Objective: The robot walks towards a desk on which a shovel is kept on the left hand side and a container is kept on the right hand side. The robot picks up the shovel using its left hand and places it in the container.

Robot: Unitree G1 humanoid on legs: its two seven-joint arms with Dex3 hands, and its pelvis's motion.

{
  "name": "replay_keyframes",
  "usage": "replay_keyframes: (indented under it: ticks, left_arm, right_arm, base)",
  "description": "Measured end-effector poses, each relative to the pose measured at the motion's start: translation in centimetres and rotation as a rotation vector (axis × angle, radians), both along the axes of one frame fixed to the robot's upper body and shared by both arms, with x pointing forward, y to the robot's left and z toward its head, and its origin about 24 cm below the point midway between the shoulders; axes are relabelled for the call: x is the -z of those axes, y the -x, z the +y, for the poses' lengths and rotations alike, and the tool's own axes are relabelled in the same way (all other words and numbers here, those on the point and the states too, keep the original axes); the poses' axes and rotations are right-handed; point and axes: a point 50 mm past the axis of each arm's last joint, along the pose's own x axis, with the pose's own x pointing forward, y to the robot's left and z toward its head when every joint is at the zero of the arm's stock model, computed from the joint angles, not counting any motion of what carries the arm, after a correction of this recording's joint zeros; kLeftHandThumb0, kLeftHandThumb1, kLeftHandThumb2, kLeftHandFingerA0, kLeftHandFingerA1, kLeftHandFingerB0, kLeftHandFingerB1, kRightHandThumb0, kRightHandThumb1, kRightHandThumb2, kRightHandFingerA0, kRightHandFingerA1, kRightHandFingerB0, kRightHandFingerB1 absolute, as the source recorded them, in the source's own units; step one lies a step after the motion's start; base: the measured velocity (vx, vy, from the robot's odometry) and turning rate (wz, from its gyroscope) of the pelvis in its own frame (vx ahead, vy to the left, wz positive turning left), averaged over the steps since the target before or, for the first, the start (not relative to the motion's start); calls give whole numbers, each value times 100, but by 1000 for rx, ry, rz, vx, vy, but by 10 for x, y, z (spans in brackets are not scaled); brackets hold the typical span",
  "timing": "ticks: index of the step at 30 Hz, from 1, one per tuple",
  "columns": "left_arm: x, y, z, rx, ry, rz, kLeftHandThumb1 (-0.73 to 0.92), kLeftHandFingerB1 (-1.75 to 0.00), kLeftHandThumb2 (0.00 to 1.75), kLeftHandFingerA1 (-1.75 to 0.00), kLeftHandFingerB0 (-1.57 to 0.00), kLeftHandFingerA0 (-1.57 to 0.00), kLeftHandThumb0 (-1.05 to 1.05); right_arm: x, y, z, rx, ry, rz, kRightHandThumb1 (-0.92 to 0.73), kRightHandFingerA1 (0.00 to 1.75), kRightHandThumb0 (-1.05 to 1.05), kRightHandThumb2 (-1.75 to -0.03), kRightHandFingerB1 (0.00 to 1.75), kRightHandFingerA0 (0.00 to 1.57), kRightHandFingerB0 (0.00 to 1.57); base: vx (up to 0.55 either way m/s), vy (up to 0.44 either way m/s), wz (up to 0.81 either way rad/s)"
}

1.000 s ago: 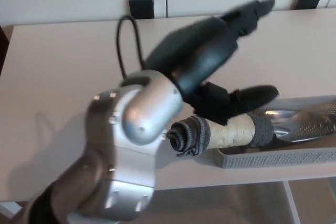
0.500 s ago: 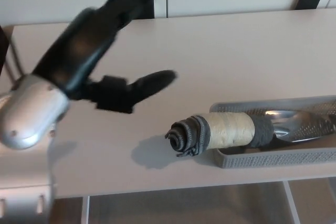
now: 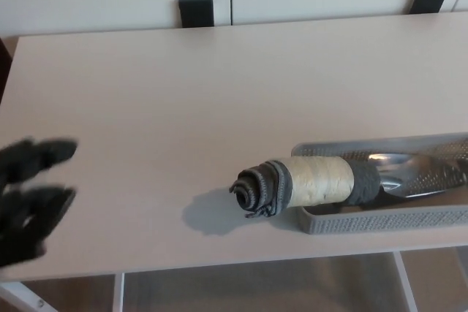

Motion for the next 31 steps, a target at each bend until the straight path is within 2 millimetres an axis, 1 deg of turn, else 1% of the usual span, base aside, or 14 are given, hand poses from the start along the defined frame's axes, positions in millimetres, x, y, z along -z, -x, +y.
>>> replay_keyframes:
  ticks: [2,3,8,10,13,14,17,20,21,24,25,27,28,31]
  left_arm:
    - [10,15,11,-36,31,63,53,-40,99,-49,-28,-33,-97]
    - [14,22,16,-51,46,93,70,-30,62,-37,-32,-34,-97]
    - [32,60,35,-98,119,244,50,-37,94,-53,-23,-48,-88]
    - [37,73,39,-100,146,295,62,-34,60,-40,-42,-52,-86]
    - [46,93,44,-92,197,384,47,-45,90,-54,-43,-66,-89]
    - [49,99,46,-87,211,412,64,-36,61,-45,-49,-76,-90]
    - [56,113,49,-75,247,484,70,-36,63,-45,-48,-77,-90]
    - [62,124,52,-61,282,536,55,-45,92,-55,-35,-57,-79]
    - [65,126,52,-57,294,551,68,-32,61,-41,-37,-49,-77]
    - [74,134,52,-47,326,589,67,-29,61,-36,-20,-21,-76]
    - [78,136,51,-45,335,604,32,-48,94,-51,0,-1,-38]
    - [87,140,48,-39,355,628,67,-26,61,-34,-10,-4,-84]
    - [92,142,46,-38,363,639,59,-22,96,-23,-6,-3,-92]
    - [112,148,37,-39,396,683,61,-24,97,-25,-5,-4,-98]
  right_arm:
    - [1,0,-1,2,2,3,-69,51,-44,-60,40,65,47]
    - [1,1,-1,3,2,4,-69,50,-44,-60,40,65,47]
    - [2,2,-2,9,7,12,-68,51,-43,-60,41,63,47]
    - [3,3,-3,13,9,18,-68,51,-43,-60,41,63,47]
    - [4,4,-5,19,12,26,-68,50,-43,-60,41,64,48]
    - [5,4,-5,20,13,28,-68,50,-43,-60,41,64,48]
    - [6,6,-6,24,16,34,-68,50,-43,-60,40,65,48]
    - [7,7,-7,28,18,40,-69,50,-43,-60,40,65,47]
    - [7,7,-7,29,19,42,-68,50,-42,-60,41,66,47]
    - [8,9,-8,35,21,52,-56,61,-48,-85,51,56,37]
    - [9,9,-9,37,22,54,-57,60,-48,-86,50,51,32]
    - [10,10,-9,43,21,56,-70,49,-45,-60,37,51,32]
    - [10,10,-9,47,20,56,-71,47,-48,-60,35,48,29]
    - [11,11,-9,71,13,53,-72,44,-52,-61,33,42,25]
  base:
    - [0,0,0]
    - [0,0,0]
    - [0,0,0]
    - [0,0,0]
    - [0,0,0]
    - [0,0,0]
    - [0,0,0]
    - [0,0,0]
    - [0,0,0]
    - [0,0,0]
    - [0,0,0]
    - [0,0,0]
    - [0,0,0]
    - [0,0,0]
